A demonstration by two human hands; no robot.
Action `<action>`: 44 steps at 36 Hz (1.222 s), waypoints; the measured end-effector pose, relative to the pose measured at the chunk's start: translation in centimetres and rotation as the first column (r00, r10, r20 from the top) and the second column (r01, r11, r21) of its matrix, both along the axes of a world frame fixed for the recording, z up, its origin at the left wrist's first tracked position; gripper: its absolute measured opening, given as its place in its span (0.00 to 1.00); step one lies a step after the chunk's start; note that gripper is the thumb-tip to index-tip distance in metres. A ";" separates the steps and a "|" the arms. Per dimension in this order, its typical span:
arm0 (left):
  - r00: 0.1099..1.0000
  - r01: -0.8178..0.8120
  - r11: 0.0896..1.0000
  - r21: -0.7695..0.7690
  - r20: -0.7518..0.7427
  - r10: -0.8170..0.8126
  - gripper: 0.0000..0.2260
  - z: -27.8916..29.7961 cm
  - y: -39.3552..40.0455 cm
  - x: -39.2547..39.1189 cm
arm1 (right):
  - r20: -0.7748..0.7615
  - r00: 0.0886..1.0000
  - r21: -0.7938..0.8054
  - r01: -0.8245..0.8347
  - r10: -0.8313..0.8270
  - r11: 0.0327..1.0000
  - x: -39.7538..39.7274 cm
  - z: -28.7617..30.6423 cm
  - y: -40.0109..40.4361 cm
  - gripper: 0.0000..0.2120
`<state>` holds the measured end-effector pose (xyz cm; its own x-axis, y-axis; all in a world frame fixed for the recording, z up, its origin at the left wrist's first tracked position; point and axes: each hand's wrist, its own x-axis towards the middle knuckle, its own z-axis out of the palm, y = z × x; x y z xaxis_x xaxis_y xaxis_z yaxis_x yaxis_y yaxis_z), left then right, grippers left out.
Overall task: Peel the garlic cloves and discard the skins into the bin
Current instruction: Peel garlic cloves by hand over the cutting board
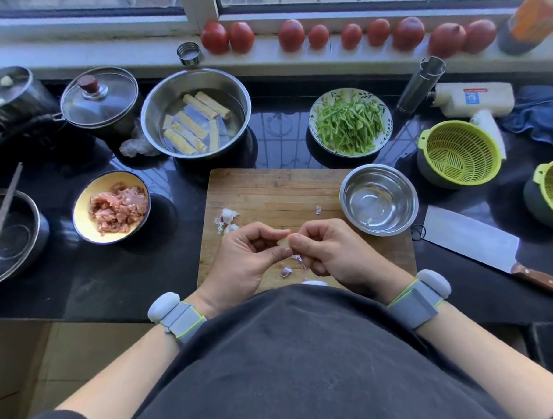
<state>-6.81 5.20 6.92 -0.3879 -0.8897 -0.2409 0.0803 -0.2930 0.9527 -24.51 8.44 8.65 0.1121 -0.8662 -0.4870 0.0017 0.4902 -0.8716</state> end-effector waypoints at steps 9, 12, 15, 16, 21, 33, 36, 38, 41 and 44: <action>0.988 -0.068 0.989 0.135 -0.130 0.085 0.10 -0.8 0.1 -0.3 | 0.164 0.982 0.030 0.094 -0.097 0.995 0.2 -0.5 0.0 0.13; 0.977 -0.061 0.965 0.254 -0.181 0.109 0.09 -0.8 0.0 -0.5 | 0.141 0.982 0.056 0.121 -0.127 0.991 0.5 -0.5 -0.3 0.14; 0.955 -0.056 0.905 0.421 -0.243 0.172 0.09 -0.7 -0.1 -0.8 | 0.039 0.981 0.059 0.186 -0.188 0.981 0.4 -0.8 -0.6 0.13; 0.948 -0.056 0.888 0.457 -0.254 0.191 0.10 -0.7 -0.2 -0.9 | -0.010 0.980 0.045 0.200 -0.200 0.979 0.2 -1.0 -0.8 0.12; 0.947 -0.037 0.863 0.503 -0.258 0.191 0.10 -0.6 -0.5 -1.1 | -0.143 0.972 -0.105 0.175 -0.189 0.979 0.0 -1.5 -0.9 0.10; 0.984 -0.023 0.939 0.343 -0.161 0.082 0.04 -0.8 -0.2 -0.8 | -0.063 0.990 -0.179 0.114 -0.127 0.977 0.2 -0.5 -1.4 0.08; 0.987 -0.032 0.977 0.211 -0.144 0.064 0.03 -0.1 -0.6 -0.7 | 0.128 0.977 -0.107 0.186 -0.172 0.977 0.3 0.7 -1.6 0.07; 0.991 -0.039 0.988 0.148 -0.123 0.058 0.03 0.4 -1.0 -0.7 | 0.195 0.960 -0.076 0.220 -0.202 0.972 0.4 1.2 -2.0 0.07; 0.984 -0.047 0.982 0.183 -0.161 0.077 0.05 0.7 -1.2 -1.0 | 0.207 0.950 -0.056 0.250 -0.234 0.967 0.3 1.4 -2.4 0.07; 0.969 -0.015 0.948 0.319 -0.231 0.093 0.04 1.2 -1.3 -1.3 | 0.167 0.954 -0.078 0.264 -0.248 0.961 0.5 1.1 -2.4 0.07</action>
<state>-8.12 3.93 8.08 -0.4224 -0.8053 -0.4159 0.3185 -0.5615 0.7638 -24.01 5.99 9.75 -0.0531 -0.9183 -0.3924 0.2537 0.3676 -0.8947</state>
